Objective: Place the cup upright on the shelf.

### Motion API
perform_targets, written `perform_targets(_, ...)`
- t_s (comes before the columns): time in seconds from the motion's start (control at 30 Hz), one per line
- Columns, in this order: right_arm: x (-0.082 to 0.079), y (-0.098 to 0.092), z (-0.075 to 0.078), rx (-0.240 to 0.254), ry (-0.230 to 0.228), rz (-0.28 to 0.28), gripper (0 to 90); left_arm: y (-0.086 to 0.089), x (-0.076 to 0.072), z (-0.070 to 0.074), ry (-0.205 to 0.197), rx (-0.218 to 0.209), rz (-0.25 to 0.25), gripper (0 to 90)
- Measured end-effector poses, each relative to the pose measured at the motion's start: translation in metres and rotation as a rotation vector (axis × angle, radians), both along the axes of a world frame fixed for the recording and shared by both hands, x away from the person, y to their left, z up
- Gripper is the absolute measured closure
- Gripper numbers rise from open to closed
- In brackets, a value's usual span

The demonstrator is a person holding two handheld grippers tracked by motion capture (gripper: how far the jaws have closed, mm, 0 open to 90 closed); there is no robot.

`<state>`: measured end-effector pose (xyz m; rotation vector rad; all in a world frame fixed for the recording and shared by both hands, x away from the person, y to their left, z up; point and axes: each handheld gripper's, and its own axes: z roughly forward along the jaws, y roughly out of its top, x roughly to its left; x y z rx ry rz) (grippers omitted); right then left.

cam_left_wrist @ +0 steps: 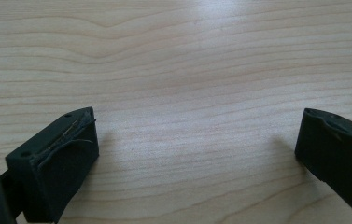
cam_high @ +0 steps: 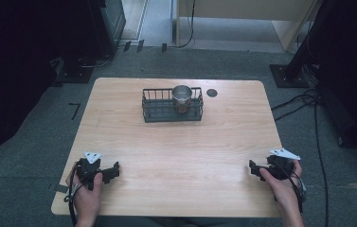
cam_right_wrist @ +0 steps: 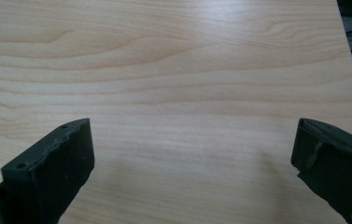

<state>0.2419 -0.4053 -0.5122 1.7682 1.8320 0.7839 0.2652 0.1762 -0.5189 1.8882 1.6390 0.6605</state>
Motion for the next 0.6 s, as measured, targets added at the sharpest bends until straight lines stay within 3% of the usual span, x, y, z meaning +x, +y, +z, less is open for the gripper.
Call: perform_targets(0.6, -0.035, -0.021, -0.009, -0.03, 0.005, -0.048, 0.0, 0.0, 0.0, 0.0, 0.001, 0.002, -0.002, 0.0)
